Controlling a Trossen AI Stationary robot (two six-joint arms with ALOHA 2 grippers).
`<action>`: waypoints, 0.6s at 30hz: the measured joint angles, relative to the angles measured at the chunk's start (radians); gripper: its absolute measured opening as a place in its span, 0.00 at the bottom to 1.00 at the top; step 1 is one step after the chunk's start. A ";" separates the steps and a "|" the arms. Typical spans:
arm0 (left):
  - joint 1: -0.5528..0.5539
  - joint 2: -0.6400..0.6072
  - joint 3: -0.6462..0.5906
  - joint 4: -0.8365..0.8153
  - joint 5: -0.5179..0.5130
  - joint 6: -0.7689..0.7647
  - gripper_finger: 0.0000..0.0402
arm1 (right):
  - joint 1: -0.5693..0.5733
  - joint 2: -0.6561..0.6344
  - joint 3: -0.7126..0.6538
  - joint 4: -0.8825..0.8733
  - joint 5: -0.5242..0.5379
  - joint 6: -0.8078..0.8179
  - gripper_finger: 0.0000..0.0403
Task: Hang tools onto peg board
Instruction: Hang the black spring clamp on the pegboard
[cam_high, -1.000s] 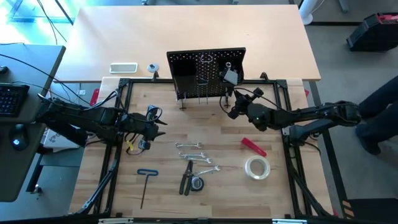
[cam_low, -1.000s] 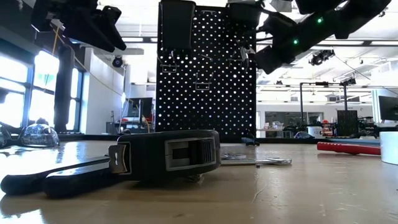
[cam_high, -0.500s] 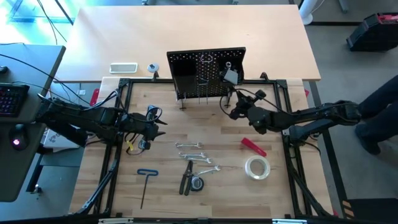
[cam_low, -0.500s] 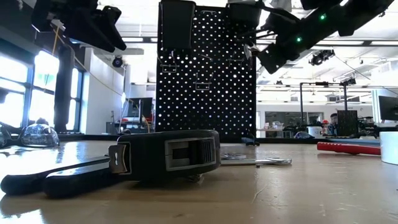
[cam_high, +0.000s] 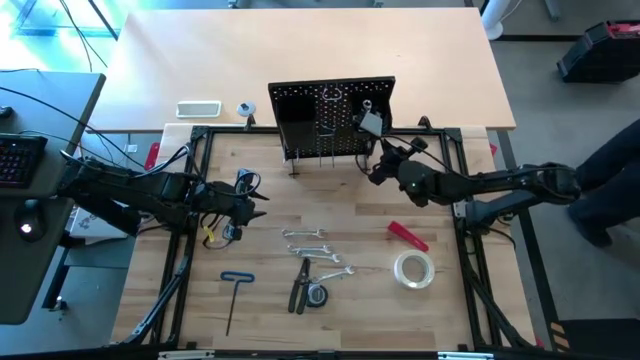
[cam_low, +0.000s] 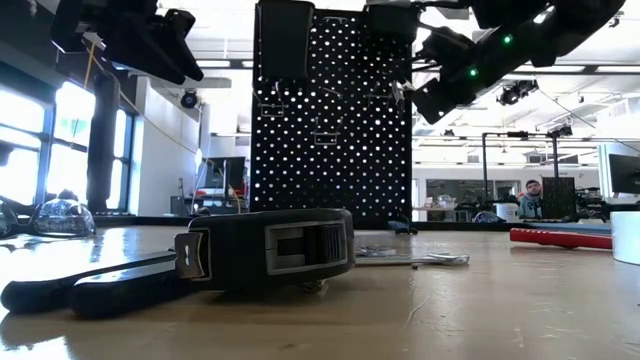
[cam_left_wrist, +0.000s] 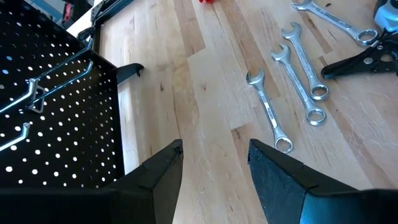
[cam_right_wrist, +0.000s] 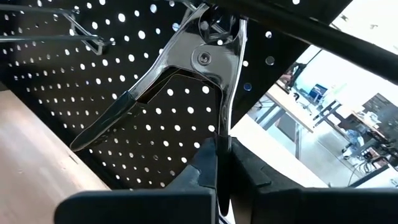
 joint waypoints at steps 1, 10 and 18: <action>0.000 0.000 0.000 0.000 0.000 0.000 0.43 | -0.006 0.000 0.000 0.000 -0.007 0.000 0.01; 0.002 0.000 0.000 0.000 -0.012 0.008 0.43 | -0.045 0.000 0.000 0.000 -0.060 0.000 0.01; 0.002 0.000 0.000 0.001 -0.013 0.008 0.43 | -0.074 0.000 0.000 0.000 -0.107 0.000 0.01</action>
